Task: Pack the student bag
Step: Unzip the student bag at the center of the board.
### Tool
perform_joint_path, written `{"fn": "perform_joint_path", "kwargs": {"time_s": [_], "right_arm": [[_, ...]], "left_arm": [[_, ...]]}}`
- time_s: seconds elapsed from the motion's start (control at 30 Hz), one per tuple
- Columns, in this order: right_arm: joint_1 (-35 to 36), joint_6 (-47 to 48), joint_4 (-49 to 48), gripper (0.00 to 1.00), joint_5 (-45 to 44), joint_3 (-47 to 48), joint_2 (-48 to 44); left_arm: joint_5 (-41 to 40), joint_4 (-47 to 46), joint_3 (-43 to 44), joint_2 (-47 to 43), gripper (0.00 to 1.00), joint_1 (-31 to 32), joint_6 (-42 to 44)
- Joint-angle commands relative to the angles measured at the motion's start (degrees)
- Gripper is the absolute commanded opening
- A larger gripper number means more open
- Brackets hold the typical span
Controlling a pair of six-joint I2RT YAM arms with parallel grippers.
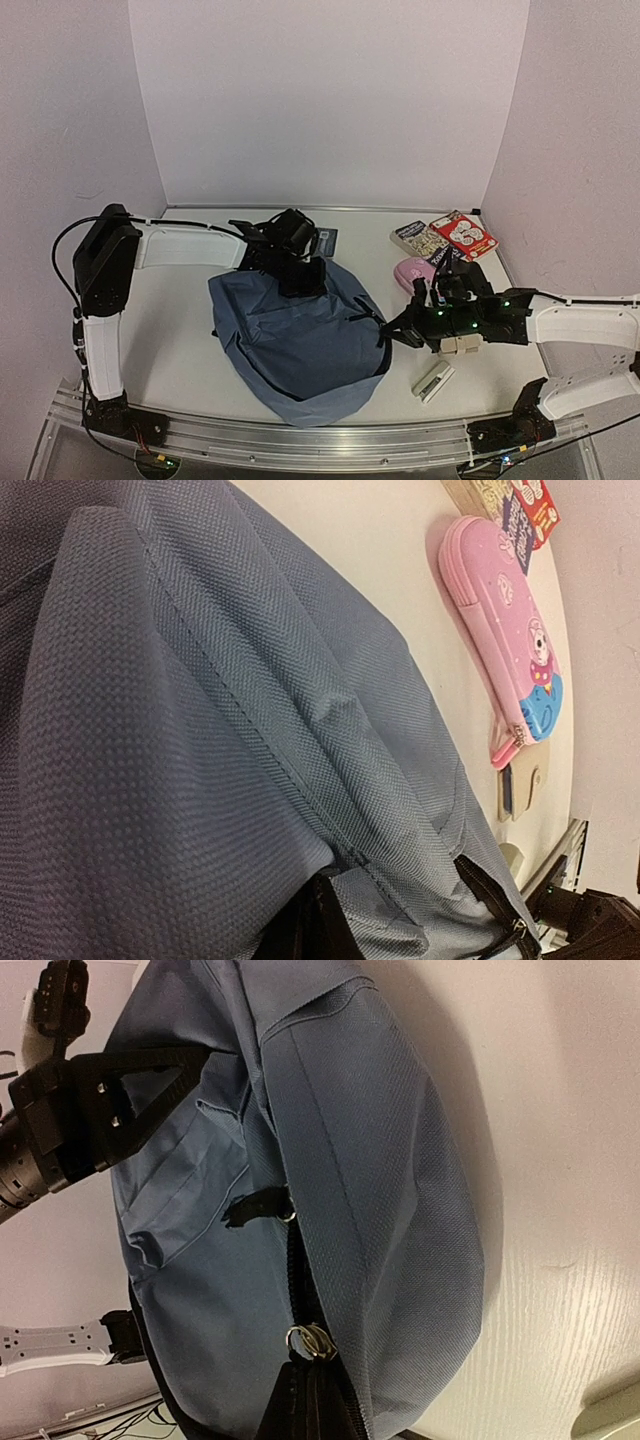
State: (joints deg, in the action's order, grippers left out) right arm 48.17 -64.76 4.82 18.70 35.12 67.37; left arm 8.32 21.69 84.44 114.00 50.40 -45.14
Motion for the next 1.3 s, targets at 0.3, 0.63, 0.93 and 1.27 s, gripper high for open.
{"fn": "perform_joint_path", "kwargs": {"time_s": [0.3, 0.63, 0.93, 1.27], "right_arm": [[3.29, 3.14, 9.66, 0.00, 11.08, 0.60, -0.47], [3.64, 3.16, 9.16, 0.00, 10.66, 4.13, 1.04], [3.69, -10.64, -9.61, 0.00, 8.46, -0.65, 0.40], [3.69, -18.81, -11.68, 0.00, 4.51, -1.03, -1.86]], "left_arm": [[-5.11, -9.07, -2.60, -2.78, 0.00, -9.48, 0.26], [6.10, -16.56, -4.61, -6.24, 0.22, -9.88, 8.44], [2.35, -11.14, -12.60, -20.10, 0.76, 2.99, 15.13], [3.37, -20.47, -18.99, -18.94, 0.77, 15.83, 7.50]]}}
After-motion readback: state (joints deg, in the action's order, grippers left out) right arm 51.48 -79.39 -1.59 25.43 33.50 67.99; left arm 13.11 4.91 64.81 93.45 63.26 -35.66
